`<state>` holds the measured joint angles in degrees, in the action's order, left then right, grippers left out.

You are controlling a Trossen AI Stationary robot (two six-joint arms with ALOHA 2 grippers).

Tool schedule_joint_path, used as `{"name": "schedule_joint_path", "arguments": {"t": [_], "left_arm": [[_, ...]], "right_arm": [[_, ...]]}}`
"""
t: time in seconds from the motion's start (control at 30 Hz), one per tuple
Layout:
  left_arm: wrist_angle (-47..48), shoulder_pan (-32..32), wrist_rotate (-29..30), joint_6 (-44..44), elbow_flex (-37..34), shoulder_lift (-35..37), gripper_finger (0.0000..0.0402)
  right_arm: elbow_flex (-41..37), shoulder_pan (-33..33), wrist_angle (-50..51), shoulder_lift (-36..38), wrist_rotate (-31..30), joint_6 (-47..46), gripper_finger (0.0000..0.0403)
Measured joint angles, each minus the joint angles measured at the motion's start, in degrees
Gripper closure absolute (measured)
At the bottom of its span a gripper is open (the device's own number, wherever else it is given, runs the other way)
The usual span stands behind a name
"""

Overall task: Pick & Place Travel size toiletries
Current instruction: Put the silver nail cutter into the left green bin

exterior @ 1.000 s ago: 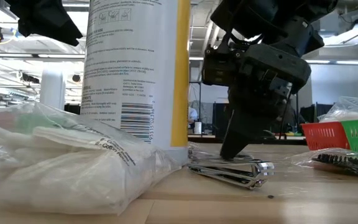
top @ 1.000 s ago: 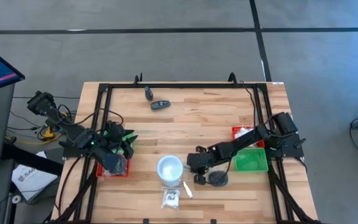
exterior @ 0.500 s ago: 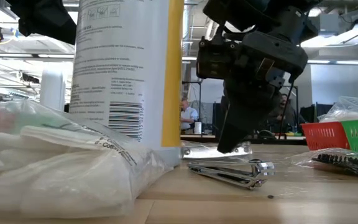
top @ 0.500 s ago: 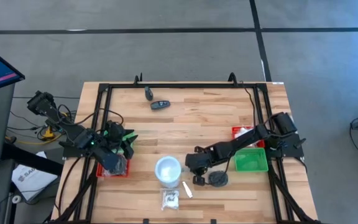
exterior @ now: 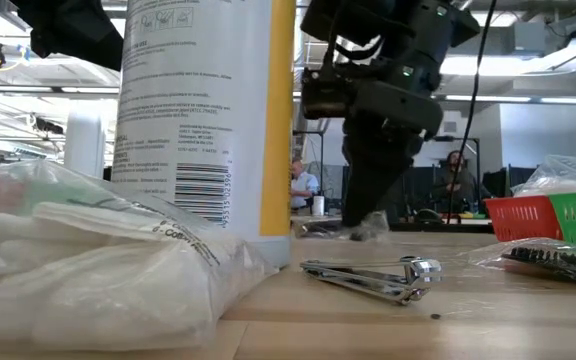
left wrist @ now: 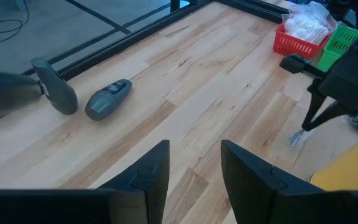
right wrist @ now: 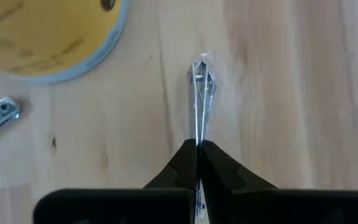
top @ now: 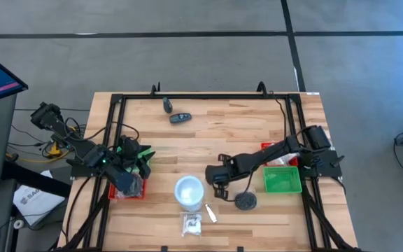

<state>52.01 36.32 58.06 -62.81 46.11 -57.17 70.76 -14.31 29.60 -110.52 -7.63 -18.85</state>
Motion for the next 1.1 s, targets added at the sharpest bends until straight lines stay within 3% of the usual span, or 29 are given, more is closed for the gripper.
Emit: {"name": "schedule_joint_path", "arguments": {"t": [0.3,0.47,0.77,1.1], "left_arm": [[-0.2,-0.02,0.09,0.0,0.0,0.0,0.0266],[-0.31,0.0,0.17,0.01,0.0,0.0,0.0266],[-0.74,-0.02,1.27,0.02,0.0,0.0,0.0266],[-1.35,-0.02,6.97,0.04,0.0,0.02,0.0266]], "right_arm": [[6.34,1.81,6.79,0.2,-0.2,4.68,0.0403],[9.22,2.29,11.56,1.92,-4.6,6.85,0.0403],[9.33,3.61,10.54,9.79,-6.26,8.86,0.0403],[9.33,4.43,4.98,13.83,-9.16,13.33,0.0403]]}}
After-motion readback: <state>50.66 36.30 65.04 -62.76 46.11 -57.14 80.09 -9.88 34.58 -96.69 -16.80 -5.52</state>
